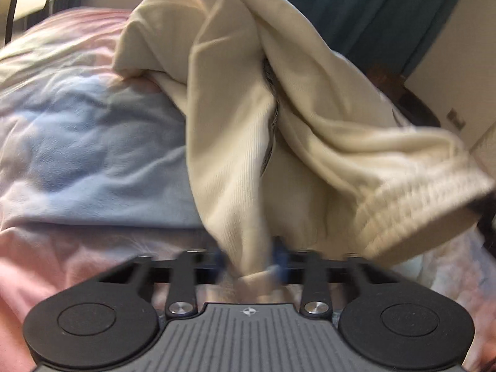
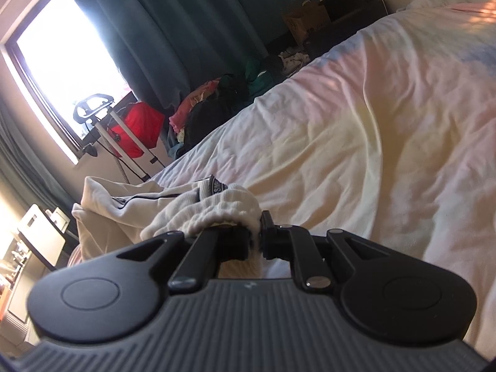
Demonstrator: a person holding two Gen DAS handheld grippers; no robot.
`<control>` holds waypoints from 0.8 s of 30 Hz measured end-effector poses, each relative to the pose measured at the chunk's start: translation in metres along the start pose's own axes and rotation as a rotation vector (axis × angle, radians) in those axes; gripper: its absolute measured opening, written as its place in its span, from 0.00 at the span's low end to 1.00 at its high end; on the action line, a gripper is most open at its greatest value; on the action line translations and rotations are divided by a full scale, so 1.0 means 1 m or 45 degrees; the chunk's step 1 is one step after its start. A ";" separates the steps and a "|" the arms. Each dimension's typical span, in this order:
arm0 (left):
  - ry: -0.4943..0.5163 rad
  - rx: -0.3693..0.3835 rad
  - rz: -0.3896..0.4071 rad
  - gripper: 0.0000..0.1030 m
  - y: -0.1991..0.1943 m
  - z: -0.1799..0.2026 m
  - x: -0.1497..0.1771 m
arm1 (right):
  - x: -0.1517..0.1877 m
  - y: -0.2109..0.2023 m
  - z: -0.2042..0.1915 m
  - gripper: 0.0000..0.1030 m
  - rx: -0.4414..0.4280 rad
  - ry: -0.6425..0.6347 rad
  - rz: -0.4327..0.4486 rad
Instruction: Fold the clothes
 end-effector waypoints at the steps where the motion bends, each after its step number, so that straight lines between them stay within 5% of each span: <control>1: -0.014 -0.010 0.031 0.19 -0.009 -0.004 -0.007 | 0.001 0.001 0.000 0.11 -0.003 0.006 -0.008; 8: -0.197 -0.028 0.277 0.17 -0.098 -0.054 -0.069 | 0.019 0.003 -0.023 0.12 -0.115 -0.044 -0.127; 14: -0.122 -0.110 0.419 0.17 -0.154 -0.099 -0.092 | 0.063 -0.017 -0.060 0.18 -0.420 -0.067 -0.436; 16: -0.110 -0.134 0.439 0.17 -0.160 -0.118 -0.092 | 0.082 -0.025 -0.063 0.26 -0.545 -0.010 -0.570; 20: -0.193 -0.114 0.420 0.17 -0.160 -0.160 -0.103 | 0.114 -0.033 -0.060 0.69 -0.734 0.156 -0.777; 24: -0.314 -0.026 0.406 0.17 -0.146 -0.197 -0.116 | 0.111 -0.036 -0.056 0.71 -0.773 0.233 -0.708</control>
Point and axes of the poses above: each gripper's, at about its wrist camera, not at the fingertips, and y roughly the way its jaws point, z to its right, x to its underside, the point moved 2 cm from there along y, roughly the way its jaws point, and after that the axes turned 14 degrees about -y, right-handed, at the moved point
